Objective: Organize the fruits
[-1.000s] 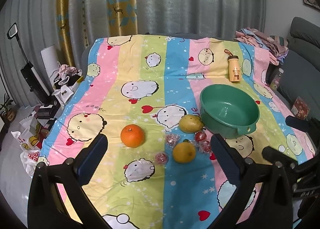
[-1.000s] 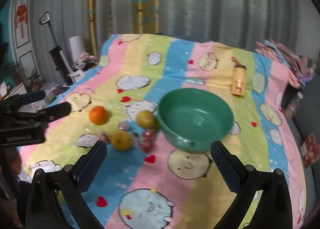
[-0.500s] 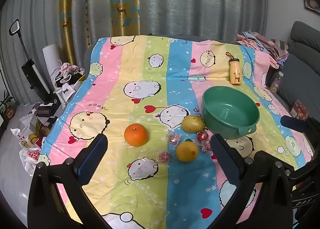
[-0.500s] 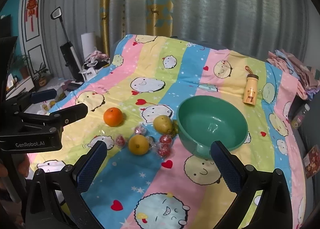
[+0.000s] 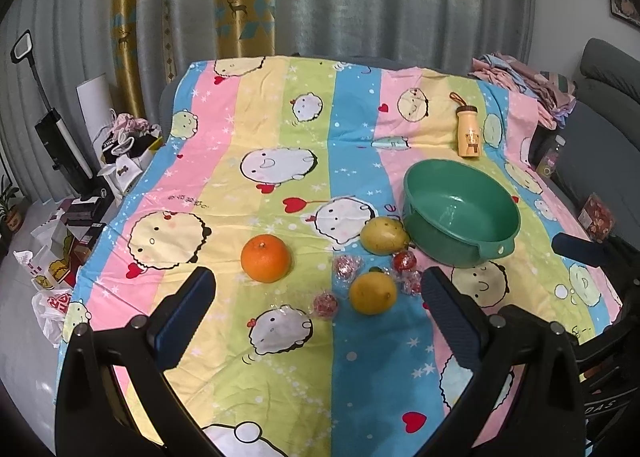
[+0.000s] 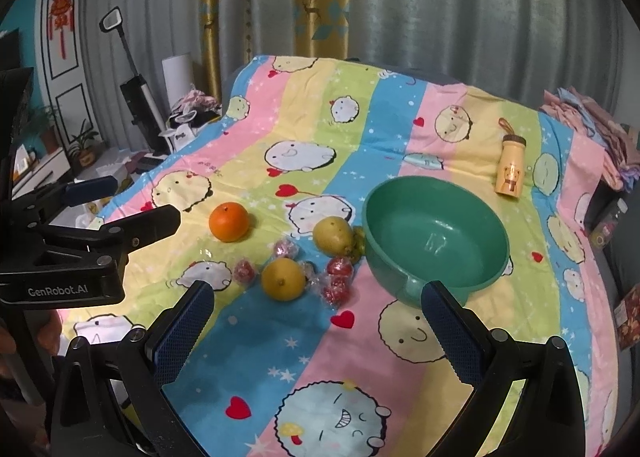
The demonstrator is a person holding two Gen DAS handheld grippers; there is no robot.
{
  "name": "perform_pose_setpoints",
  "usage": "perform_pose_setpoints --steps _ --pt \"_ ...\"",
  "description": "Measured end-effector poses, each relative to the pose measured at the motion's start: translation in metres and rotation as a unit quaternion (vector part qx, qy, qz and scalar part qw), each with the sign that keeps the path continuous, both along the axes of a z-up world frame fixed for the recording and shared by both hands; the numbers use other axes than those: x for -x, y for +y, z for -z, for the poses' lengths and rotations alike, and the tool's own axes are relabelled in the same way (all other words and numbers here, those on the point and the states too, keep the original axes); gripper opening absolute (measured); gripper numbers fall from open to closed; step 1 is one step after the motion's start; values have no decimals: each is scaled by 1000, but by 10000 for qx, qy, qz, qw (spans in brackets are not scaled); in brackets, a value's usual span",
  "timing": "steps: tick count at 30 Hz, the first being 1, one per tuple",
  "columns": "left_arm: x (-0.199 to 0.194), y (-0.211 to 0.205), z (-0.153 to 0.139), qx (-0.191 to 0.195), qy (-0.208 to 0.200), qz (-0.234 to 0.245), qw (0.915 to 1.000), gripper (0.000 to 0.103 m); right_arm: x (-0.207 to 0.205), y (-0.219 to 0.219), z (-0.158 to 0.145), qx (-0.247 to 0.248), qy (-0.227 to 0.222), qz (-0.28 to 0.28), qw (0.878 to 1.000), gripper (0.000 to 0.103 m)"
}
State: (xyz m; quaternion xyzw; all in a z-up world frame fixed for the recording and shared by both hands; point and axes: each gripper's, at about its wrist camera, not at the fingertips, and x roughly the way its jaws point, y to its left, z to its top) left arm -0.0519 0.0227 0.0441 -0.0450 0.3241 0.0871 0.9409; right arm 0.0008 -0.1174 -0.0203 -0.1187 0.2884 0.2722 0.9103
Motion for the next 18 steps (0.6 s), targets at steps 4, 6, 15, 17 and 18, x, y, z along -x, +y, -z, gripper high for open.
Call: perform_pose_setpoints --steps 4,6,15,17,18 --pt "-5 0 5 71 103 58 9999 103 -4 0 4 8 77 14 10000 103" --pt "-7 -1 8 89 143 90 9998 103 -5 -1 7 8 98 27 9999 103" --pt "-18 -4 19 178 326 197 9991 103 -18 -6 20 -79 272 118 9995 103" --pt "-20 -4 21 178 354 197 9990 103 -20 -7 23 -81 322 110 9994 103" --pt "-21 -5 23 179 371 206 9989 103 -22 -7 24 -77 335 112 9993 103"
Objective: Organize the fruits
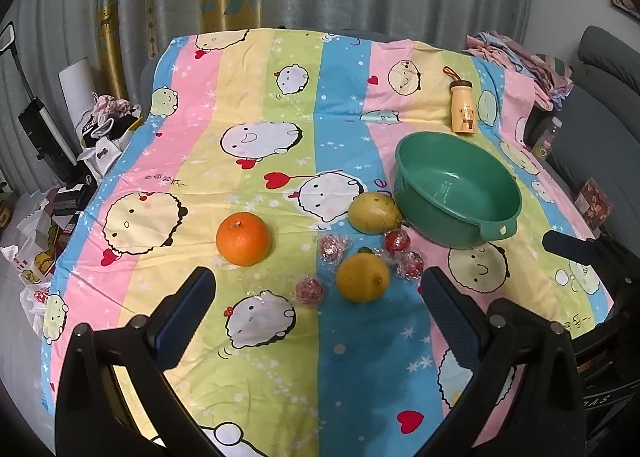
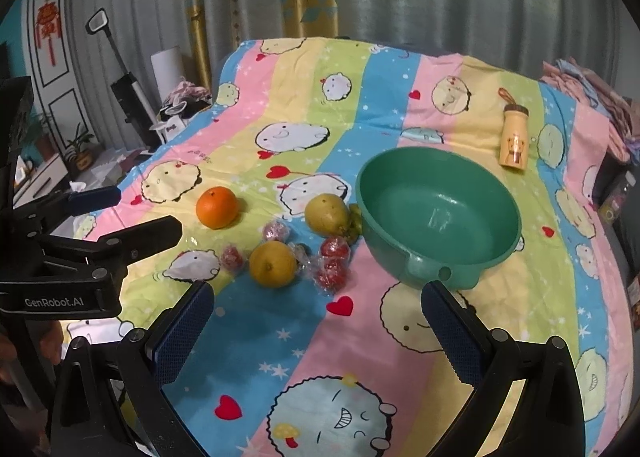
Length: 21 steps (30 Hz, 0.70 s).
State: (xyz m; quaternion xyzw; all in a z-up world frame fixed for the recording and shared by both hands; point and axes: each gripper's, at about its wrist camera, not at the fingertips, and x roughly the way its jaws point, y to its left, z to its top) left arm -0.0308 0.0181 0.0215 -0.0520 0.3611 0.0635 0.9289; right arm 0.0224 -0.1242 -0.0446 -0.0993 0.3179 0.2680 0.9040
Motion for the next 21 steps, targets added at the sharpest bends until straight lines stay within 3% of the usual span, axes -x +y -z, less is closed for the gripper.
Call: perform_pose_setpoints --steps 6,11,17,21 --pt "-7 0 8 89 90 55 9999 103 -8 0 8 -61 78 -70 9999 103" --pt "-11 12 26 973 97 516 9939 103 -14 2 25 -255 249 -361 9987 103" --pt "-10 24 63 1501 325 712 9856 103 -25 1 52 -692 754 -523 9934 103" --pt "-10 31 77 1897 360 817 9778 102 -32 7 70 -733 1032 -524 9906 103"
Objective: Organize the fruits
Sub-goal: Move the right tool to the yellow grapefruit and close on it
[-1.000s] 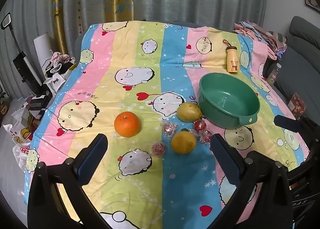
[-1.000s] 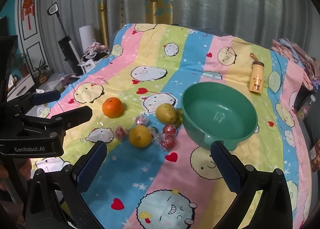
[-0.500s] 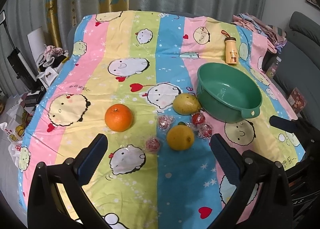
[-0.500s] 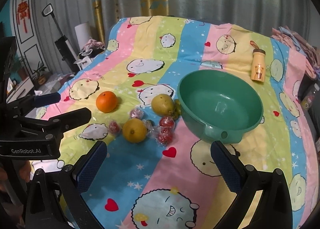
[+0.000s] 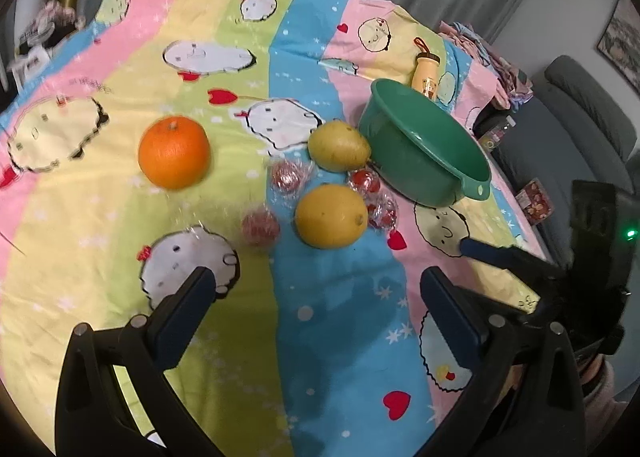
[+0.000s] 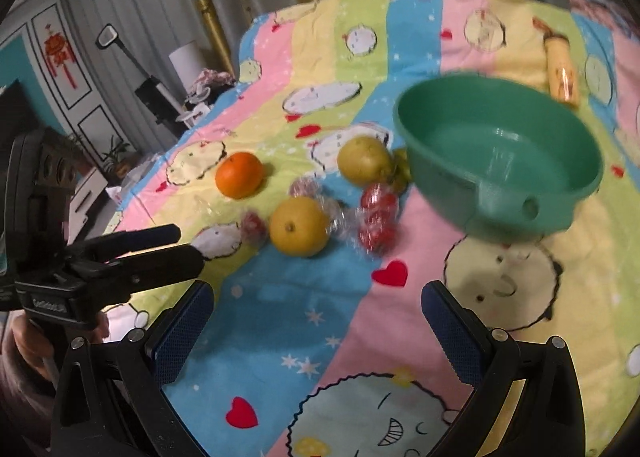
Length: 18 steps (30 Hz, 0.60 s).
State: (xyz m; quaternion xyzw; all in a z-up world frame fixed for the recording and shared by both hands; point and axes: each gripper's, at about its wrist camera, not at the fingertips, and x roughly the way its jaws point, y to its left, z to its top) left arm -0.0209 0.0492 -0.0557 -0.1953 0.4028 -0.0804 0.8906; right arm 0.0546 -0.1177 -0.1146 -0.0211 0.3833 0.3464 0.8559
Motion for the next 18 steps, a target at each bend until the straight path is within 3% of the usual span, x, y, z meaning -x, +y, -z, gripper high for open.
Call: perform_pose_setpoints --steps 3,7,9,18 --pt "-2 5 2 325 -85 23 9994 98 -1 9 7 -6 -45 -117 9999 103" --pt "-6 6 1 441 -218 120 9987 94 -4 20 15 -14 -81 -268 9996 100" --pt "-14 0 -1 351 -279 281 9986 84 -10 26 19 -91 23 -311 9995 94" --pt "-51 -11 3 -127 -258 711 9971 75 -29 40 32 -407 297 -327 9982 73"
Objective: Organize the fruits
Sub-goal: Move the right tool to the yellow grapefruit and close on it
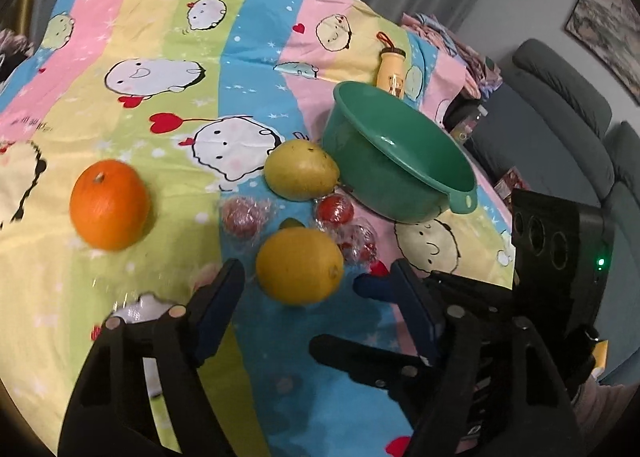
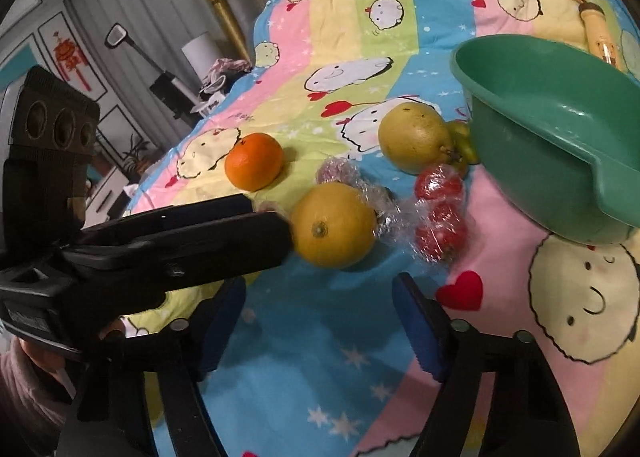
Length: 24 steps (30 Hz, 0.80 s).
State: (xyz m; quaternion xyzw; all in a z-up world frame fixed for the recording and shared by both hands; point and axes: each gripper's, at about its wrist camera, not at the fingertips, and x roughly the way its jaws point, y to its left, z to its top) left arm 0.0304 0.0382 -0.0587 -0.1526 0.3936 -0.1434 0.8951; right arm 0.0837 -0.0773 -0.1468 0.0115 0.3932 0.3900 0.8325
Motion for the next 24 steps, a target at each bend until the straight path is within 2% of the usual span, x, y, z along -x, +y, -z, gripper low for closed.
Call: perform_pose_setpoints --steps 4,10,12,20,24 --pt "-12 -2 4 -150 56 105 9998 72 -10 5 5 -71 126 -5 9999 63" --pt "-26 -5 12 -264 214 335 9989 71 -23 8 9 -168 250 134 9995 59" --pt "-28 -7 14 -292 258 384 9985 63 -26 8 11 -196 275 127 9993 55" --pt "-27 -6 15 -419 279 279 9983 53 -26 8 9 -150 195 86 9997 53" --pt "-21 -6 12 -340 275 255 9987 53 -21 6 8 -238 150 76 9996 53"
